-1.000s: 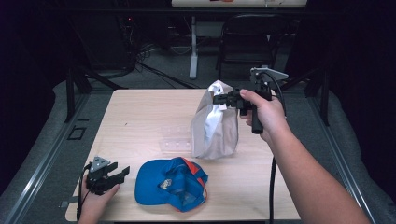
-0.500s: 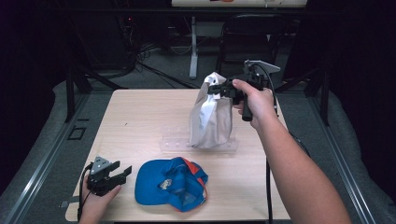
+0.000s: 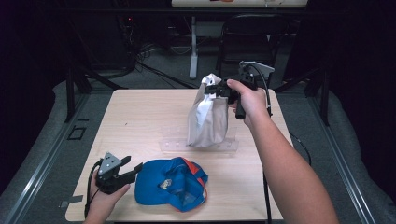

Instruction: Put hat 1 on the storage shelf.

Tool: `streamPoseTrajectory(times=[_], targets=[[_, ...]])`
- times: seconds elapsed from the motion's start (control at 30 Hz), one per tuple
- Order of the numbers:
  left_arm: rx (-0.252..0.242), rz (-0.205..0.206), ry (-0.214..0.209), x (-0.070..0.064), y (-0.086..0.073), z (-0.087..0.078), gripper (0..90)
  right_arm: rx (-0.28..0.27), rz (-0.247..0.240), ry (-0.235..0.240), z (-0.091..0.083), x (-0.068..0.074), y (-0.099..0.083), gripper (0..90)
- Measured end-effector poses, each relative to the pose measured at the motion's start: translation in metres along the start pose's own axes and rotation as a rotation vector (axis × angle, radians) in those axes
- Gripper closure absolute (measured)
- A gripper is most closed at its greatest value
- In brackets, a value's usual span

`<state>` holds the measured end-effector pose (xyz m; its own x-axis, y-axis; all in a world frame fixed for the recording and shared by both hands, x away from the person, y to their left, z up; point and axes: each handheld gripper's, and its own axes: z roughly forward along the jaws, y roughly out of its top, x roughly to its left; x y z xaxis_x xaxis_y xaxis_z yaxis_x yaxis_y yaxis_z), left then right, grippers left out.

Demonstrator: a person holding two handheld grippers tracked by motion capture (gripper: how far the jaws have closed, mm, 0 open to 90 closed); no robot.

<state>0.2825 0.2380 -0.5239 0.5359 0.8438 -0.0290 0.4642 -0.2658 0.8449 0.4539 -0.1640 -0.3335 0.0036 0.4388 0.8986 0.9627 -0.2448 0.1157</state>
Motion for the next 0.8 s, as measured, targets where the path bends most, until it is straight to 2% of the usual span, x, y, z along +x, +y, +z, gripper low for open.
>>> streamPoseTrajectory(times=[0.03, 0.07, 0.1, 0.13, 0.17, 0.2, 0.23, 0.27, 0.3, 0.33, 0.43, 0.6, 0.7, 0.8], targets=[[-0.010, 0.014, -0.019, -0.008, 0.009, 0.004, 43.6, -0.005, 0.006, -0.002, 0.001, -0.001, 0.002, 81.7], [-0.010, 0.014, -0.019, -0.008, 0.009, 0.004, 43.6, -0.005, 0.006, -0.002, 0.001, -0.001, 0.002, 81.7], [-0.005, 0.037, -0.035, -0.017, 0.018, 0.011, 43.5, -0.002, 0.002, -0.002, 0.002, -0.002, 0.003, 81.7], [-0.005, 0.037, -0.035, -0.017, 0.018, 0.011, 43.3, -0.004, 0.003, -0.004, 0.003, -0.002, 0.003, 81.7], [-0.002, 0.053, -0.052, -0.026, 0.026, 0.020, 43.0, -0.006, 0.004, -0.005, 0.004, -0.002, 0.003, 81.7], [-0.002, 0.053, -0.052, -0.026, 0.026, 0.020, 42.9, -0.006, 0.004, -0.005, 0.004, -0.002, 0.003, 81.7], [-0.001, 0.069, -0.072, -0.036, 0.033, 0.028, 42.9, -0.011, 0.003, 0.003, 0.006, -0.002, 0.004, 81.7], [-0.001, 0.069, -0.072, -0.036, 0.033, 0.028, 42.9, -0.011, 0.003, 0.003, 0.006, -0.002, 0.004, 81.7], [0.001, 0.093, -0.085, -0.045, 0.039, 0.036, 42.8, -0.005, -0.001, 0.005, 0.006, -0.002, 0.004, 81.7], [0.001, 0.093, -0.085, -0.045, 0.039, 0.036, 42.9, -0.005, -0.001, 0.005, 0.006, -0.002, 0.004, 81.7], [-0.003, 0.104, -0.105, -0.060, 0.051, 0.051, 43.3, -0.007, 0.001, 0.008, 0.008, -0.002, 0.004, 81.7], [0.002, 0.122, -0.112, -0.071, 0.060, 0.063, 43.8, -0.012, -0.004, 0.008, 0.011, -0.001, 0.004, 81.6], [0.001, 0.152, -0.108, -0.081, 0.067, 0.071, 45.2, -0.012, -0.011, 0.006, 0.010, -0.002, 0.004, 81.6], [0.006, 0.161, -0.114, -0.086, 0.070, 0.074, 45.2, -0.017, -0.007, 0.003, 0.010, -0.001, 0.004, 81.6]])
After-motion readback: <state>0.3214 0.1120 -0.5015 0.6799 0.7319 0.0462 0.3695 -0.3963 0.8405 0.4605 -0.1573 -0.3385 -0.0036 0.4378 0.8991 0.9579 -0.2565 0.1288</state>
